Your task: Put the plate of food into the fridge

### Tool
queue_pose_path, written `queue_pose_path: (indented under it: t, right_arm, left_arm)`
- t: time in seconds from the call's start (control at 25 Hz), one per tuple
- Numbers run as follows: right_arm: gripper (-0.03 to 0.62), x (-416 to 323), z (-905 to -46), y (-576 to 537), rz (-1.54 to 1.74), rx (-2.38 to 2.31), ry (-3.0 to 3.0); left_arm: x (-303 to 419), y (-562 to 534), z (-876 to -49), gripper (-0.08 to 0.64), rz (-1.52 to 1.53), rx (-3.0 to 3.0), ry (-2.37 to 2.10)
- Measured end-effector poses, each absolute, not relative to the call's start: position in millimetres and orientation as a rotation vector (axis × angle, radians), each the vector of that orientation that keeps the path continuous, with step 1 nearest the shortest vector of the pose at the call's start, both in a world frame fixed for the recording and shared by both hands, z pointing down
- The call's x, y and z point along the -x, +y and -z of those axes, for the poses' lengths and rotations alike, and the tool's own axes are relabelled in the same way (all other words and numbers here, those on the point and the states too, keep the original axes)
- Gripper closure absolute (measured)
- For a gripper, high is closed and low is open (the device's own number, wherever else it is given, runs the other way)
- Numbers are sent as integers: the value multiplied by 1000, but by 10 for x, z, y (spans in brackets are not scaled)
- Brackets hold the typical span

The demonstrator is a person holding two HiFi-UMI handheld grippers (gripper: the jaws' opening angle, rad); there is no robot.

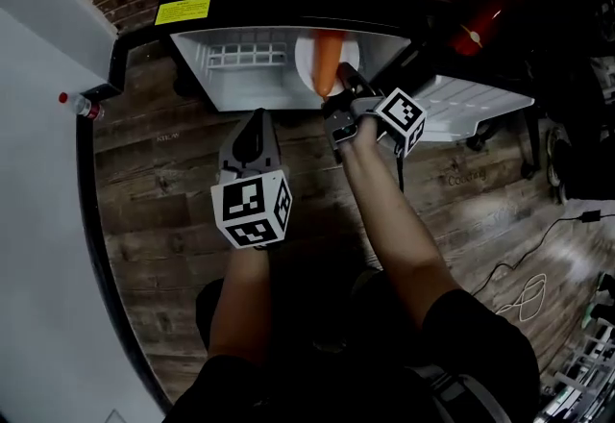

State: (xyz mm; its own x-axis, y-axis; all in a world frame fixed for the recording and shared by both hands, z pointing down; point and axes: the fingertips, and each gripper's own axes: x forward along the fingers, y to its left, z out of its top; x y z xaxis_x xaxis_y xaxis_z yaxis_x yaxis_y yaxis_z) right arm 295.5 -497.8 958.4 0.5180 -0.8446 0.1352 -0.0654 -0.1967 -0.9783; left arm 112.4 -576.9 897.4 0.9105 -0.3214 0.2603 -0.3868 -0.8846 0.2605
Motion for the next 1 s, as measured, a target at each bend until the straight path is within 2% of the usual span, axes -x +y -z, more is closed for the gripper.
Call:
queue_pose_path:
  t: [0.28, 0.68, 1.0]
  right_arm:
    - [554, -3179, -9848, -5218, 851, 1728, 714]
    - [552, -3489, -9911, -5381, 858, 1936, 636]
    - [552, -3603, -9975, -5425, 927, 2251, 626]
  left_arm:
    - [-921, -5883, -9196, 565, -385, -2743, -464]
    - [-898, -5985, -9134, 565, -319, -2691, -392]
    - [-977, -5856, -9231, 565, -375, -2732, -332]
